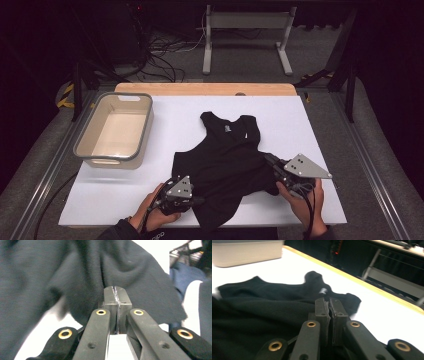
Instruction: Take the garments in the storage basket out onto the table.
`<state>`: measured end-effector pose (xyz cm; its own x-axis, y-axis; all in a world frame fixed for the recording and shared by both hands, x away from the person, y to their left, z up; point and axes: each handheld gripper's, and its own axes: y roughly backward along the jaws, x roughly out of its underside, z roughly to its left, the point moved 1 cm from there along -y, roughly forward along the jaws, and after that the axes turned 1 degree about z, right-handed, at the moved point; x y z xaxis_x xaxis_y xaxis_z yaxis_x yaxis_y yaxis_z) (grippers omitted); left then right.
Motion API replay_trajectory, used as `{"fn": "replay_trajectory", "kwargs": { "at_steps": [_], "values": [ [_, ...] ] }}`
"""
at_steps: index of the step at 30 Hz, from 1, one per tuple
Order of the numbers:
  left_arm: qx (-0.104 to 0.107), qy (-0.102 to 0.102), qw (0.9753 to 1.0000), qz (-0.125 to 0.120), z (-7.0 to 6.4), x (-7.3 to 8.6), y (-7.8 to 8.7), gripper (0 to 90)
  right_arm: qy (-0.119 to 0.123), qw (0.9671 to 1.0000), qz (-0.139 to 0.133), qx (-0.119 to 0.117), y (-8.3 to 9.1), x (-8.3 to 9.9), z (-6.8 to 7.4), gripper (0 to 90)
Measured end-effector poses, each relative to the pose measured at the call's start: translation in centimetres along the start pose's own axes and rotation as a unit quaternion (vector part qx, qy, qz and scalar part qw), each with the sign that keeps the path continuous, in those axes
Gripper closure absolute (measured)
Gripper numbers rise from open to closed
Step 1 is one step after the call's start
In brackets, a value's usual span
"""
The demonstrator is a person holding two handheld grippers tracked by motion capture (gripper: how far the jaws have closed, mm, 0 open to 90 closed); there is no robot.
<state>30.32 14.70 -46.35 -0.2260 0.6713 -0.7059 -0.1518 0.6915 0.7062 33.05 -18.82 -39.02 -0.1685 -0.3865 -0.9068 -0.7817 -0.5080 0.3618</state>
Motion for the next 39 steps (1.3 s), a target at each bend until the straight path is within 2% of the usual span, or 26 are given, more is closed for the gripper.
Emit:
{"fn": "replay_trajectory", "kwargs": {
  "at_steps": [2, 7, 10, 14, 17, 20, 23, 27, 30, 33, 35, 37, 38, 39],
  "values": [
    [0.015, -0.011, 0.9998, -0.006, -0.8, -0.4, 0.0, 90.0, -0.009, 0.9999, -0.001, 0.008, -0.6, -0.1, -0.8, 86.0],
    [0.034, -0.043, 0.9982, -0.024, -3.3, -1.6, -0.1, 90.0, -0.017, 0.9992, 0.019, 0.03, -2.6, 0.1, -2.1, 84.9],
    [0.019, -0.062, 0.9976, -0.026, -4.0, -2.0, -0.3, 90.0, -0.016, 0.9991, 0.031, 0.022, -3.1, 0.2, -1.9, 78.2],
    [0.007, -0.047, 0.9982, -0.037, -3.4, -1.8, 0.0, 90.0, -0.016, 0.999, 0.039, 0.016, -3.0, 0.4, -1.0, 63.8],
    [-0.014, -0.034, 0.998, -0.051, -2.5, -1.6, 1.1, 89.8, -0.012, 0.9993, 0.034, -0.012, -2.4, 0.4, 0.2, 59.8],
    [-0.009, -0.038, 0.9979, -0.052, -2.9, -1.7, 1.1, 88.3, -0.001, 0.9984, 0.038, -0.042, -1.8, 0.5, 2.0, 59.6],
    [0.003, -0.045, 0.9981, -0.042, -3.7, -1.8, 0.0, 69.4, 0.004, 0.9967, 0.047, -0.066, -1.4, 1.2, 3.7, 59.0],
    [0.012, -0.034, 0.9989, -0.031, -4.4, -2.0, -1.5, 48.2, 0.011, 0.9942, 0.066, -0.084, -0.9, 2.4, 5.4, 58.9],
    [0.01, -0.028, 0.9994, -0.019, -4.5, -2.1, -2.6, 42.9, 0.012, 0.9913, 0.083, -0.102, -0.6, 3.3, 6.2, 58.4],
    [-0.012, -0.029, 0.9995, -0.009, -4.4, -2.2, -3.4, 43.3, 0.012, 0.9897, 0.09, -0.111, -0.4, 4.0, 6.6, 57.7],
    [-0.025, -0.027, 0.9993, 0.004, -4.1, -2.3, -3.6, 47.4, 0.019, 0.9893, 0.096, -0.108, -0.2, 4.3, 6.6, 56.8],
    [-0.024, -0.019, 0.9995, 0.0, -3.8, -2.3, -3.6, 52.5, 0.02, 0.9914, 0.092, -0.091, 0.0, 4.4, 6.1, 56.1],
    [-0.025, -0.016, 0.9996, 0.0, -3.7, -2.4, -3.6, 56.1, 0.014, 0.9923, 0.088, -0.086, 0.1, 4.5, 5.8, 55.9],
    [-0.034, -0.023, 0.9992, 0.003, -3.6, -2.4, -3.6, 60.0, 0.004, 0.9931, 0.083, -0.083, 0.1, 4.5, 5.4, 55.7]
  ]
}}
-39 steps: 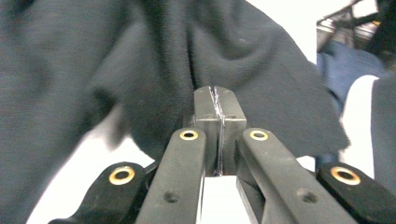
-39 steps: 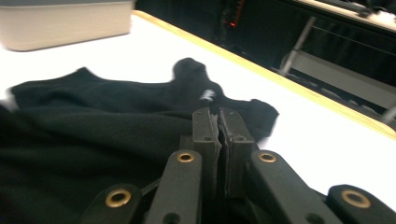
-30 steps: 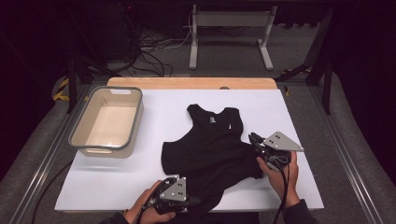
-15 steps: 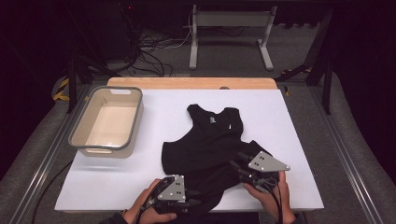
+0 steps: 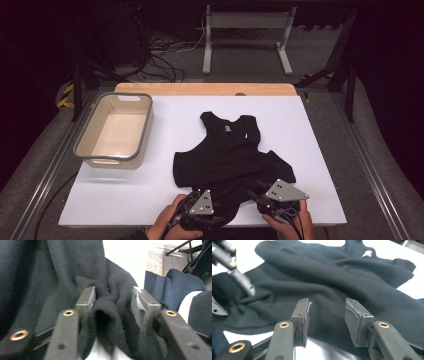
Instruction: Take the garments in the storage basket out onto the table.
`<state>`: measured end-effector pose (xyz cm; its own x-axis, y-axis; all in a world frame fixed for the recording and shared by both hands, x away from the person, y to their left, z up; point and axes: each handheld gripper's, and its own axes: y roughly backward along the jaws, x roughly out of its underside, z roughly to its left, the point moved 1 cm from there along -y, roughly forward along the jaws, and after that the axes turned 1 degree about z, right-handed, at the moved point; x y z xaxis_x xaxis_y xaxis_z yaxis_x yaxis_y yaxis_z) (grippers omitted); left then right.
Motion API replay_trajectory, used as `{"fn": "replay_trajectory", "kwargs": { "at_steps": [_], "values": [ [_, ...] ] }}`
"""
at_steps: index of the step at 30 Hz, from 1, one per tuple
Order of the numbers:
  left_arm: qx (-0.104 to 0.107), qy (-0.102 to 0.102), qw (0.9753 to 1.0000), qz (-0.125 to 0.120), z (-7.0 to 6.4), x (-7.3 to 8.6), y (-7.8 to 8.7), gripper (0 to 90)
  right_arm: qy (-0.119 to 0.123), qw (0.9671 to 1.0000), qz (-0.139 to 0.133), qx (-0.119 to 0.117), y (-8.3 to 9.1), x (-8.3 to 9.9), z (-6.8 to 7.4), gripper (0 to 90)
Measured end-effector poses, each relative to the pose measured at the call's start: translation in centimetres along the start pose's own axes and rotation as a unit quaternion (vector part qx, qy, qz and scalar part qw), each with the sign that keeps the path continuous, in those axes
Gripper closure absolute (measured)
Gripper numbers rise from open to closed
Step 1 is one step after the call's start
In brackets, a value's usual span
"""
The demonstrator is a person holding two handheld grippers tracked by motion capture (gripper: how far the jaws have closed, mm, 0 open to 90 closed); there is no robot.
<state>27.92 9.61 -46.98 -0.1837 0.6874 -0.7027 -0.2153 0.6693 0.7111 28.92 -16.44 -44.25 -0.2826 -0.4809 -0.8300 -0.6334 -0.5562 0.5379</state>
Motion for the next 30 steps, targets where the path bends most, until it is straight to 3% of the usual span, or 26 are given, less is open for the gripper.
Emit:
{"fn": "replay_trajectory", "kwargs": {
  "at_steps": [3, 8, 11, 12, 14, 18, 22, 25, 27, 30],
  "values": [
    [-0.003, -0.002, 1.0, 0.004, 0.3, -0.1, 0.0, 75.7, -0.015, 0.9999, 0.0, 0.006, 0.0, 0.3, -0.7, 55.6],
    [0.012, -0.008, 0.9999, 0.002, 0.8, 0.0, 0.6, 82.8, -0.018, 0.9997, 0.011, 0.015, -0.2, 0.6, -1.2, 55.5],
    [0.008, -0.009, 0.9999, -0.005, 1.1, 0.1, 1.4, 83.7, -0.027, 0.9994, 0.012, 0.02, -0.1, 0.9, -1.7, 55.4],
    [0.006, -0.009, 0.9999, -0.011, 1.3, 0.1, 2.1, 83.8, -0.029, 0.9992, 0.012, 0.024, 0.0, 0.9, -1.9, 55.1],
    [-0.002, -0.002, 0.9987, -0.051, 2.0, 0.0, 4.7, 83.9, -0.036, 0.9988, 0.009, 0.03, 0.1, 1.0, -2.2, 54.4],
    [-0.024, 0.0, 0.9936, -0.11, 2.4, -0.2, 9.1, 83.9, -0.049, 0.9978, 0.002, 0.044, 0.4, 1.1, -2.7, 52.5],
    [-0.044, -0.001, 0.9854, -0.164, 2.2, -0.4, 13.0, 83.9, -0.055, 0.9961, -0.006, 0.069, 0.7, 1.1, -3.1, 50.5],
    [-0.054, 0.0, 0.9798, -0.193, 1.9, -0.4, 15.1, 83.8, -0.064, 0.995, -0.003, 0.077, 0.7, 1.2, -3.4, 50.4],
    [-0.056, -0.002, 0.9777, -0.203, 1.6, -0.4, 15.9, 83.7, -0.068, 0.9945, 0.001, 0.079, 0.6, 1.3, -3.5, 50.3],
    [-0.057, -0.007, 0.9773, -0.204, 1.3, -0.6, 16.2, 83.4, -0.067, 0.9948, 0.009, 0.076, 0.4, 1.4, -3.6, 50.3]
  ]
}}
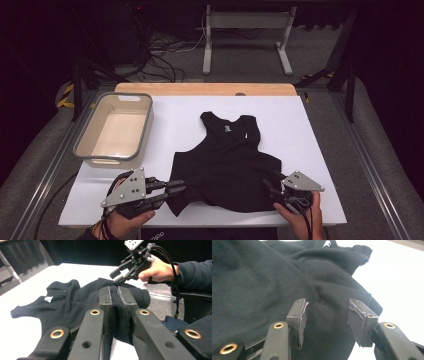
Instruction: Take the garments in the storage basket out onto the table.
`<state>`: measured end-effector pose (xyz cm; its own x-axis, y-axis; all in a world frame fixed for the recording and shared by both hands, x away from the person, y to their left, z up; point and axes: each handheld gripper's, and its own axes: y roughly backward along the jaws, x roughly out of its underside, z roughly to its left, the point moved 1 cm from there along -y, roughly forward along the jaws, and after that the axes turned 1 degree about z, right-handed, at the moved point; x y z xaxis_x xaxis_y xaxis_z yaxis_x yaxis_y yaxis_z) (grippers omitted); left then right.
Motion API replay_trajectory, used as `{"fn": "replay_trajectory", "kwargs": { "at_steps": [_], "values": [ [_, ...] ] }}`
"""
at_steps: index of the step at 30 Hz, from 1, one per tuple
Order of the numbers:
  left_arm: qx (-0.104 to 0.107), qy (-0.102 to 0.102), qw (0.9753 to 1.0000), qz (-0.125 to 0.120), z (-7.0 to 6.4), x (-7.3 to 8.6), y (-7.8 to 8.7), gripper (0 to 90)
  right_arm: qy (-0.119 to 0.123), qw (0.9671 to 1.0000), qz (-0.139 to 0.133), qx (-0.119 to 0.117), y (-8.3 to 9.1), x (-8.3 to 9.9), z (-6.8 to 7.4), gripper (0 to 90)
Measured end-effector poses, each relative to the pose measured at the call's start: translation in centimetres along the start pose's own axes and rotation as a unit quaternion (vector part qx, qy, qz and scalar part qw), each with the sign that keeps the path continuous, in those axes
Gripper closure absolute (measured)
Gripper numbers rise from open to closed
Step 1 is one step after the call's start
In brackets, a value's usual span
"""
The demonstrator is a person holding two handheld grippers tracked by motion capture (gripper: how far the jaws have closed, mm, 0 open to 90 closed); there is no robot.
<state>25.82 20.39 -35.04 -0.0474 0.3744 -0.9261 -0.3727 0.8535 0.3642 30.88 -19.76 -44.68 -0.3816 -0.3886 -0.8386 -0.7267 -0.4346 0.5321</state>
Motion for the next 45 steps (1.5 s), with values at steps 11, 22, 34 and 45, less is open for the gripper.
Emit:
{"fn": "replay_trajectory", "kwargs": {
  "at_steps": [11, 22, 34, 45],
  "values": [
    [0.008, -0.005, 0.9999, -0.012, 0.1, -0.3, 1.1, 79.7, 0.002, 1.0, -0.001, -0.008, 0.2, -0.2, 0.1, 51.2],
    [-0.006, 0.001, 0.9999, 0.011, 0.5, 0.4, 0.0, 75.2, 0.011, 0.9997, -0.008, -0.019, 0.3, -0.5, 0.7, 51.2],
    [-0.07, 0.007, 0.9938, 0.086, 2.6, 3.4, -3.7, 66.7, 0.02, 0.9994, -0.001, -0.03, 0.0, -0.5, 1.0, 51.2],
    [-0.146, 0.063, 0.9732, 0.166, 7.5, 7.4, -8.5, 43.7, 0.02, 0.9997, -0.003, -0.013, -1.1, -2.0, -1.3, 44.8]
  ]
}}
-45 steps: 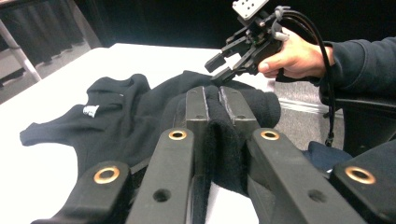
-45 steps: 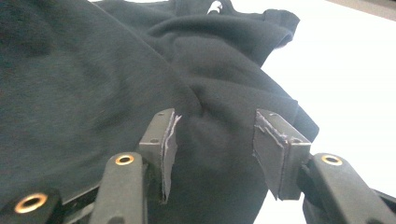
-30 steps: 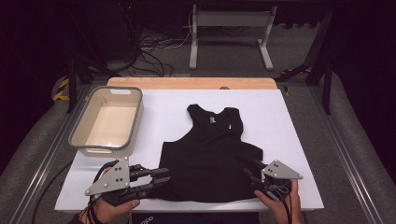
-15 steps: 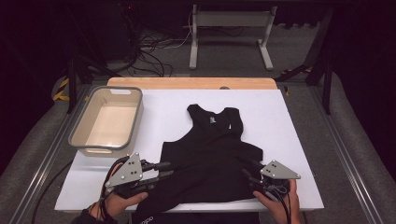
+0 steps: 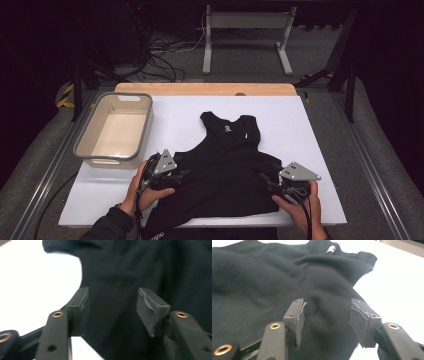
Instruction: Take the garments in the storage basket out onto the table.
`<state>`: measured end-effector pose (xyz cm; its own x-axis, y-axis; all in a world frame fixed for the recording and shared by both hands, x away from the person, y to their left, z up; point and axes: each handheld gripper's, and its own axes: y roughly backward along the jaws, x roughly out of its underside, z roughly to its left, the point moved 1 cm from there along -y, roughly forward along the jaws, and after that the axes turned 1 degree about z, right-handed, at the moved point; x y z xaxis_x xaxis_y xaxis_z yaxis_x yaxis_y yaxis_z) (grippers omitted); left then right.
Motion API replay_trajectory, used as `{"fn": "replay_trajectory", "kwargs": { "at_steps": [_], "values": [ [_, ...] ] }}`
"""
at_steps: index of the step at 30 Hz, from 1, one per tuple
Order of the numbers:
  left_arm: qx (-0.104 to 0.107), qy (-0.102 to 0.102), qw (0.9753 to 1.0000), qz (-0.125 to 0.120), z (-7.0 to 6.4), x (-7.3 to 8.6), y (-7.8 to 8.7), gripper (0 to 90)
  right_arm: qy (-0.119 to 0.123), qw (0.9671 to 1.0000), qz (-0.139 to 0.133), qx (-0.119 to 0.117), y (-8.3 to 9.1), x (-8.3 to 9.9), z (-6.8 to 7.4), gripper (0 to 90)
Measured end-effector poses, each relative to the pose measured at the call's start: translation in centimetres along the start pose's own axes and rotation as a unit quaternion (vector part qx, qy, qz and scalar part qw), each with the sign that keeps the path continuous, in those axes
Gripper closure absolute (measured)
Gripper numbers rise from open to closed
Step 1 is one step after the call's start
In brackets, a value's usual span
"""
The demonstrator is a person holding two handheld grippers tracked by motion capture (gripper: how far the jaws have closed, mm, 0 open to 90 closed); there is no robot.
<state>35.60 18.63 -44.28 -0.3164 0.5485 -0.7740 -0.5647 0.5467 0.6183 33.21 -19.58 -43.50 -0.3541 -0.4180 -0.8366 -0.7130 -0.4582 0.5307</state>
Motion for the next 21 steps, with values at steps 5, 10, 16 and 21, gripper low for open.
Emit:
{"fn": "replay_trajectory", "kwargs": {
  "at_steps": [5, 10, 16, 21],
  "values": [
    [-0.011, 0.026, 0.9994, 0.021, 1.7, -0.3, -2.6, 42.6, -0.012, 0.9999, 0.006, -0.001, -1.3, -1.3, -2.3, 40.4],
    [-0.005, 0.06, 0.9971, 0.046, 3.2, 0.1, -4.8, 44.7, -0.047, 0.9978, 0.04, -0.024, -4.2, -1.8, -4.8, 35.8],
    [0.0, 0.065, 0.9967, 0.049, 3.7, -0.4, -5.3, 52.6, -0.069, 0.9962, 0.05, -0.019, -6.8, -2.8, -7.3, 38.7],
    [-0.009, 0.054, 0.9969, 0.056, 3.7, -0.6, -5.3, 70.0, -0.057, 0.9912, 0.099, -0.066, -9.2, -2.9, -6.9, 40.0]
  ]
}}
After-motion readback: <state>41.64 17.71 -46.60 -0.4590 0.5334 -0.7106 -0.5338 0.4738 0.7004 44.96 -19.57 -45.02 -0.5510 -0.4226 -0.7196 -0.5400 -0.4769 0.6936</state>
